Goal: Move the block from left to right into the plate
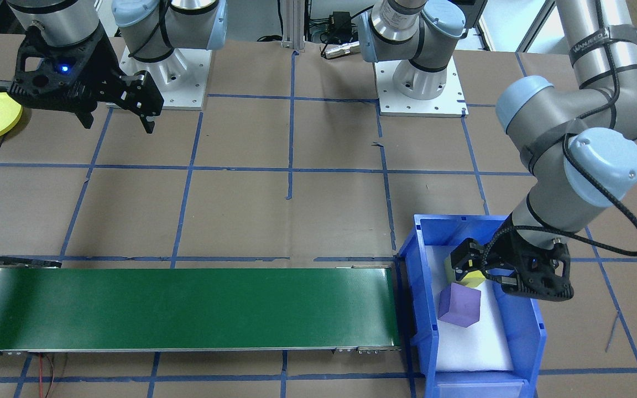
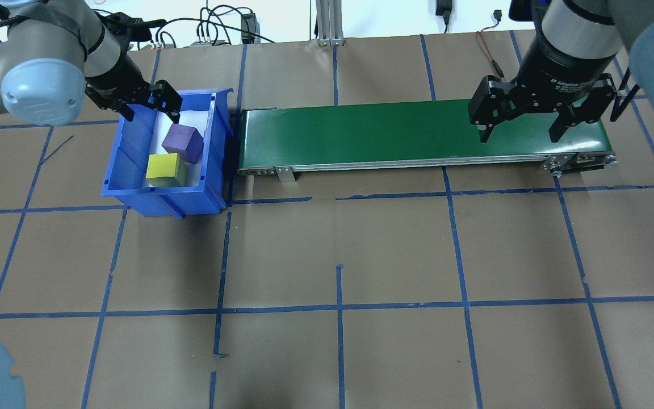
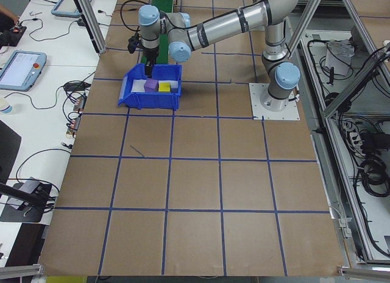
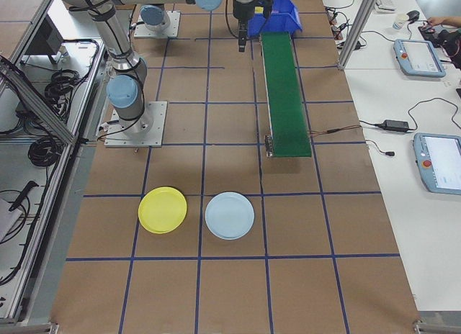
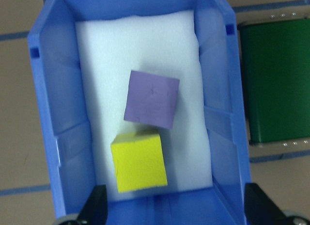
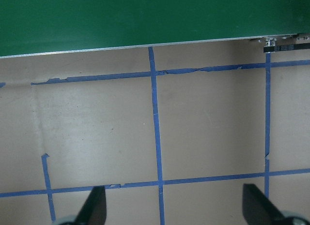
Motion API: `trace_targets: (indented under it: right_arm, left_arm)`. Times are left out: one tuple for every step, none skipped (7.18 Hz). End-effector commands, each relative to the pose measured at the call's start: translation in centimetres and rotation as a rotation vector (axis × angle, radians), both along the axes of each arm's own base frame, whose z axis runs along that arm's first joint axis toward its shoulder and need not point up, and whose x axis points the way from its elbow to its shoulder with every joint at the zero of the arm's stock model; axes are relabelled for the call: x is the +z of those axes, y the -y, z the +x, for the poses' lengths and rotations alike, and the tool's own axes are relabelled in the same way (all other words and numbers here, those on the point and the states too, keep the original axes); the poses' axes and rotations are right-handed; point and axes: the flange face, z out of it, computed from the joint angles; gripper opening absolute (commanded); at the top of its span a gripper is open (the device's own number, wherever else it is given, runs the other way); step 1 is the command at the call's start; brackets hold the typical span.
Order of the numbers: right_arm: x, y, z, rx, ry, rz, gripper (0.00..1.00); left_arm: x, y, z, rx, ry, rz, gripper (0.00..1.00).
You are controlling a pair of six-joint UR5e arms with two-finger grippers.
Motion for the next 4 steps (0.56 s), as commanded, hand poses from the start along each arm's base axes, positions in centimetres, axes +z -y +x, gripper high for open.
trace_targets:
  right_arm:
    - [0.0, 0.0, 0.0, 0.000, 0.000, 0.001, 1.00]
    - [0.0, 0.0, 0.0, 0.000, 0.000, -0.001, 1.00]
    - [0.0, 0.0, 0.0, 0.000, 0.000, -0.001, 1.00]
    - [0.0, 0.0, 0.0, 0.000, 0.000, -0.001, 1.00]
  left_arm:
    - [-2.7, 1.7, 0.3, -0.056, 0.005, 0.025, 1.00]
    - [-3.8, 2.0, 0.4, -0.058, 0.002, 0.040, 1.00]
    - [-4.6, 2.5, 0.5, -0.055, 0.000, 0.049, 1.00]
    - [-5.2, 2.6, 0.5, -0.061, -0.003, 0.059, 1.00]
